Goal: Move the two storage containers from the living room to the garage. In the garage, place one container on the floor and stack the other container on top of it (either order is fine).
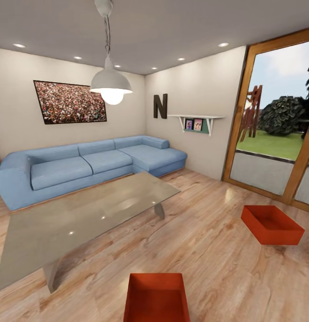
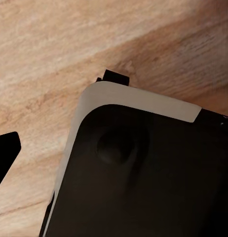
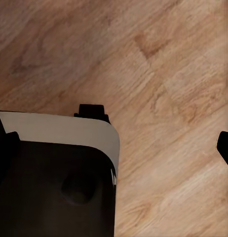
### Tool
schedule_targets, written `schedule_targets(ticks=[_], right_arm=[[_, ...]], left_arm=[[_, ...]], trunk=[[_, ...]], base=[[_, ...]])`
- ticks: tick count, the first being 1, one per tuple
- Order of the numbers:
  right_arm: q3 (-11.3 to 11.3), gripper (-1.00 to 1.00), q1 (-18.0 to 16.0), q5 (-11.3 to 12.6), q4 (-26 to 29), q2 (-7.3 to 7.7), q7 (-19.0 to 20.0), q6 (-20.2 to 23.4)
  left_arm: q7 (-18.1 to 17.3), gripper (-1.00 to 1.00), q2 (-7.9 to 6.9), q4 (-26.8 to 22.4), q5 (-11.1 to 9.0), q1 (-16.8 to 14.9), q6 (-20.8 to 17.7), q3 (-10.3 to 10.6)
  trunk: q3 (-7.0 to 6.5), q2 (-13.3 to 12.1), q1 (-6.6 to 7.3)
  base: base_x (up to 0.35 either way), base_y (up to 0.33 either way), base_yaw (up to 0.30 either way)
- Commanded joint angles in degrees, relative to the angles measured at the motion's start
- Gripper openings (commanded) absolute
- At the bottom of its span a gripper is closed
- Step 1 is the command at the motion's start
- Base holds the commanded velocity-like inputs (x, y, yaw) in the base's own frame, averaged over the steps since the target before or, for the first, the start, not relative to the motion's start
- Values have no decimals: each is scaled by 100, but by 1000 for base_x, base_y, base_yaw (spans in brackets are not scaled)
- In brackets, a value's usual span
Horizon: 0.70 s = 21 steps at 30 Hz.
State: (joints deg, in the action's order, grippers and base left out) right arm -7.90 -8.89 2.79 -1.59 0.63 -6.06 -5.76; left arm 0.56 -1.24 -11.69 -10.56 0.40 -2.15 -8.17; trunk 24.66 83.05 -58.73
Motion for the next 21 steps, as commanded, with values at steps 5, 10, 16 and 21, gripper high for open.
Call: schedule_targets(ticks=[5,10,16,21], right_arm=[[-45,100,-7,29,-17,-2,-8,-30],[-45,100,-6,31,-17,-2,-9,-34],[-39,100,-7,37,-17,-2,-9,-39],[-38,100,-7,32,-17,-2,-8,-34]], left_arm=[[4,100,-1,-19,-60,4,-23,0],[4,100,-5,-18,-60,4,-23,0],[5,100,-6,-18,-60,4,-23,0],[4,100,-2,-18,-60,4,-23,0]], trunk=[[5,3,0],[5,3,0],[5,3,0],[5,3,0]], base=[[0,-77,0],[0,-9,0],[0,-1,-71],[0,0,-67]])
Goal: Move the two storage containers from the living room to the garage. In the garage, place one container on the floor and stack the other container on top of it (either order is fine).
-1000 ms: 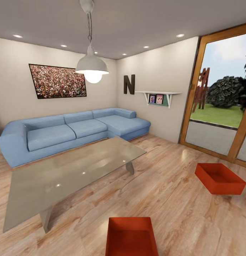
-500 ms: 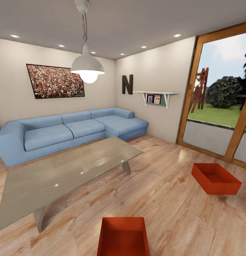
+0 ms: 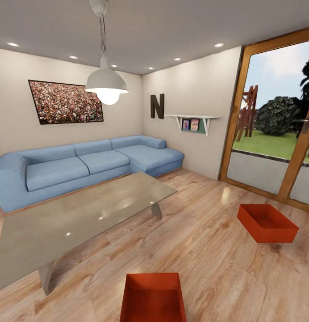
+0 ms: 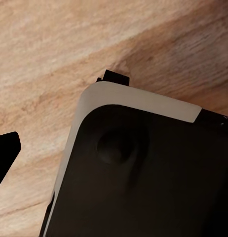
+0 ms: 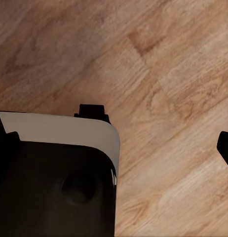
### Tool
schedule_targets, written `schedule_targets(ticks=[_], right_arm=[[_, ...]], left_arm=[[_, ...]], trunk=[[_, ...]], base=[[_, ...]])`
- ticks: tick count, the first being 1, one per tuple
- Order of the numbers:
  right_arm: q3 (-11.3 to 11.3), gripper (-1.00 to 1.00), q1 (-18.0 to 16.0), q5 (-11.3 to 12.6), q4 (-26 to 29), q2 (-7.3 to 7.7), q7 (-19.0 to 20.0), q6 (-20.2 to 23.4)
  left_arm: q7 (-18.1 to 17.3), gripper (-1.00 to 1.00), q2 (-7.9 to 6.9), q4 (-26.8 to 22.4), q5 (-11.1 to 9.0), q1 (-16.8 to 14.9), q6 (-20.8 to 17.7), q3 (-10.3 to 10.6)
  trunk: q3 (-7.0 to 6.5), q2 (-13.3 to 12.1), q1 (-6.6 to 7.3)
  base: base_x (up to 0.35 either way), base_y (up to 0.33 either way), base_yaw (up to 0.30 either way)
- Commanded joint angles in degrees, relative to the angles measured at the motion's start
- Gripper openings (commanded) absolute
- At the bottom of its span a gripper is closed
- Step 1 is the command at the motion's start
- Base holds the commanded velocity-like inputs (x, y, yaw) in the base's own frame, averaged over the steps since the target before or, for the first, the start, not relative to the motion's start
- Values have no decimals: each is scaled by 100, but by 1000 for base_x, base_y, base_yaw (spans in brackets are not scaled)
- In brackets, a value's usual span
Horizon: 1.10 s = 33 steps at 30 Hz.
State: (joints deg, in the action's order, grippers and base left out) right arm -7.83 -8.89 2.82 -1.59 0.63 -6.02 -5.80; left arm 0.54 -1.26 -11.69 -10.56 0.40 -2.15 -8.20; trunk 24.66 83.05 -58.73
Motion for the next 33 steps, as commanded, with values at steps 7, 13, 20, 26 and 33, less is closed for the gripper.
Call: schedule_targets(ticks=[7,13,20,26,33], right_arm=[[-44,100,-7,26,-16,0,-13,-27],[-51,100,-7,26,-16,4,-13,-30],[-60,100,-7,1,-16,-1,-8,-7],[-60,100,-7,1,-17,-1,-5,-18],[-81,100,-7,-37,-16,-2,-1,-13]], left_arm=[[7,100,3,-17,-60,4,-23,2],[6,100,3,-17,-60,4,-23,2],[7,100,2,-17,-60,4,-23,2],[7,100,2,-17,-64,4,-23,2],[8,100,3,-17,-61,4,-23,2]], trunk=[[5,3,0],[5,3,0],[5,3,0],[5,3,0],[12,3,0]], base=[[0,-70,-5],[0,-32,0],[0,-2,0],[0,0,0],[0,0,0]])
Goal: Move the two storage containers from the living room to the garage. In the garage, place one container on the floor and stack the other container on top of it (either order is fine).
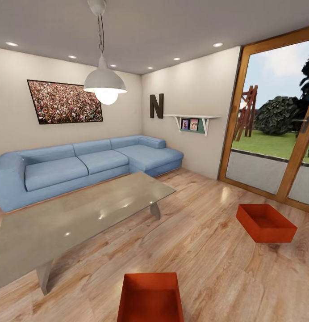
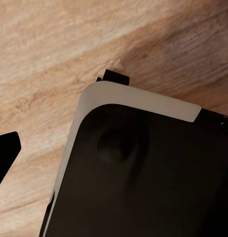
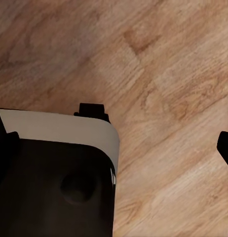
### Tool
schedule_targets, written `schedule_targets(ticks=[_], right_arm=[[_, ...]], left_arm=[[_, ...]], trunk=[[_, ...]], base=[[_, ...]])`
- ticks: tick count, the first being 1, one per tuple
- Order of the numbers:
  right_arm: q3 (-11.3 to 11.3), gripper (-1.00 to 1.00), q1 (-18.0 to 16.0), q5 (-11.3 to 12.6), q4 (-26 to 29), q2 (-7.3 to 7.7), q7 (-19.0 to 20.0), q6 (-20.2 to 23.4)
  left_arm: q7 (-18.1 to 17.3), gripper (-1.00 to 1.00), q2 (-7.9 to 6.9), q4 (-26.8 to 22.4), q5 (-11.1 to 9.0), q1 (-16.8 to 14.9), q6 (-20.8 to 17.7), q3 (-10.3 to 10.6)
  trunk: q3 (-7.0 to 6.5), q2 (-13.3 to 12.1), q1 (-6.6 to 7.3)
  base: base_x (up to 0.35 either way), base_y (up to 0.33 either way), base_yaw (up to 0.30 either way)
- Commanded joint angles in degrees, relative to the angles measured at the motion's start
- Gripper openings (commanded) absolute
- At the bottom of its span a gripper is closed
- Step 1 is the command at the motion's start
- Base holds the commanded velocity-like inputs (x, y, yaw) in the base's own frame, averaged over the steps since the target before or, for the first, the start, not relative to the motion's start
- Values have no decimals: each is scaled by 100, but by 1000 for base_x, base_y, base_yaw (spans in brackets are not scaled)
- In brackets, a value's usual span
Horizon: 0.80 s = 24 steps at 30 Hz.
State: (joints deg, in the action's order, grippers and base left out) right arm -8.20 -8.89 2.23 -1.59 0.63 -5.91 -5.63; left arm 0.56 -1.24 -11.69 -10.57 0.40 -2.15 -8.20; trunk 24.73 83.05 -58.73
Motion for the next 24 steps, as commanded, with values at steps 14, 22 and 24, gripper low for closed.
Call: schedule_targets(ticks=[14,22,24], right_arm=[[-59,100,-7,21,-17,4,-16,-50],[-51,100,-7,17,-17,-1,-12,-71],[-52,100,-7,16,-17,-1,-10,-74]], left_arm=[[-3,100,-11,-17,-26,4,-23,55],[-3,100,-1,-17,-9,4,-23,50],[-3,100,0,-17,-10,4,-23,49]], trunk=[[121,3,0],[194,3,0],[212,3,0]], base=[[0,0,0],[0,0,0],[0,0,2]])
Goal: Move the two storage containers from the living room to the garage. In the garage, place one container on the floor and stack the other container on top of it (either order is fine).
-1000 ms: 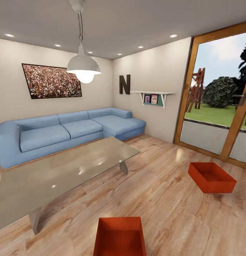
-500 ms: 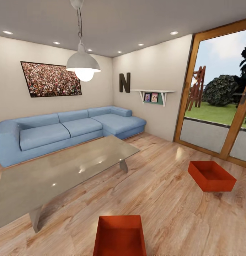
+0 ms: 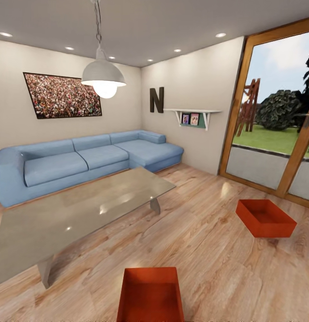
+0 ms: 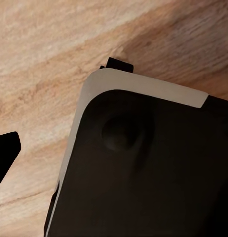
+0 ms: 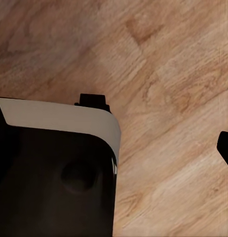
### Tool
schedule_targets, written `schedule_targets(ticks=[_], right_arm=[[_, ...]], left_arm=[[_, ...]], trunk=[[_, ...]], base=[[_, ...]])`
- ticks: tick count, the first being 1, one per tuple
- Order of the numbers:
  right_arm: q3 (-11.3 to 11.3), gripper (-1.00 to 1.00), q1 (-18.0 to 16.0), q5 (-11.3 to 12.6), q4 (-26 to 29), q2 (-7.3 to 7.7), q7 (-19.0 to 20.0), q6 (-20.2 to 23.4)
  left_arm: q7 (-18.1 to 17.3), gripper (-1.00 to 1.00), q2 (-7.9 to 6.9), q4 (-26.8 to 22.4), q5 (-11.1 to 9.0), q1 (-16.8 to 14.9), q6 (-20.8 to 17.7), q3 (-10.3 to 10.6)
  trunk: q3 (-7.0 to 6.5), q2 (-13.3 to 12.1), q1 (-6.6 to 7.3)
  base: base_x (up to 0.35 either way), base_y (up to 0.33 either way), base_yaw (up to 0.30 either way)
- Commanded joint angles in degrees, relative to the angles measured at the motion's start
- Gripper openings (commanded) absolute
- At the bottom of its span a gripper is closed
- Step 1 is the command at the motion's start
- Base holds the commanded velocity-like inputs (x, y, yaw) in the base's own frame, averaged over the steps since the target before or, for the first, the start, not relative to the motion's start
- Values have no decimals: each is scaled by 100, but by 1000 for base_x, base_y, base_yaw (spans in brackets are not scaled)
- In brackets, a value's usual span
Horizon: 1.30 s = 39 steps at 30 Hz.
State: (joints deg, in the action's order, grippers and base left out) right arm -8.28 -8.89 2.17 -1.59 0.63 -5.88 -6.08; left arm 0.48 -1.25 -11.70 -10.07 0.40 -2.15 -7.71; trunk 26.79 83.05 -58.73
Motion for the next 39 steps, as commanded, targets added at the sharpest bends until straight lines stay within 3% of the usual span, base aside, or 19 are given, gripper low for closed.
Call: schedule_targets(ticks=[1,39], right_arm=[[-43,100,-7,23,-17,-2,-12,-31],[-76,100,-3,-6,-26,-9,63,39]], left_arm=[[5,100,1,-17,-62,4,-23,0],[5,100,-2,-17,-65,4,-23,16]], trunk=[[14,3,0],[359,3,0]], base=[[0,0,26],[0,0,54]])
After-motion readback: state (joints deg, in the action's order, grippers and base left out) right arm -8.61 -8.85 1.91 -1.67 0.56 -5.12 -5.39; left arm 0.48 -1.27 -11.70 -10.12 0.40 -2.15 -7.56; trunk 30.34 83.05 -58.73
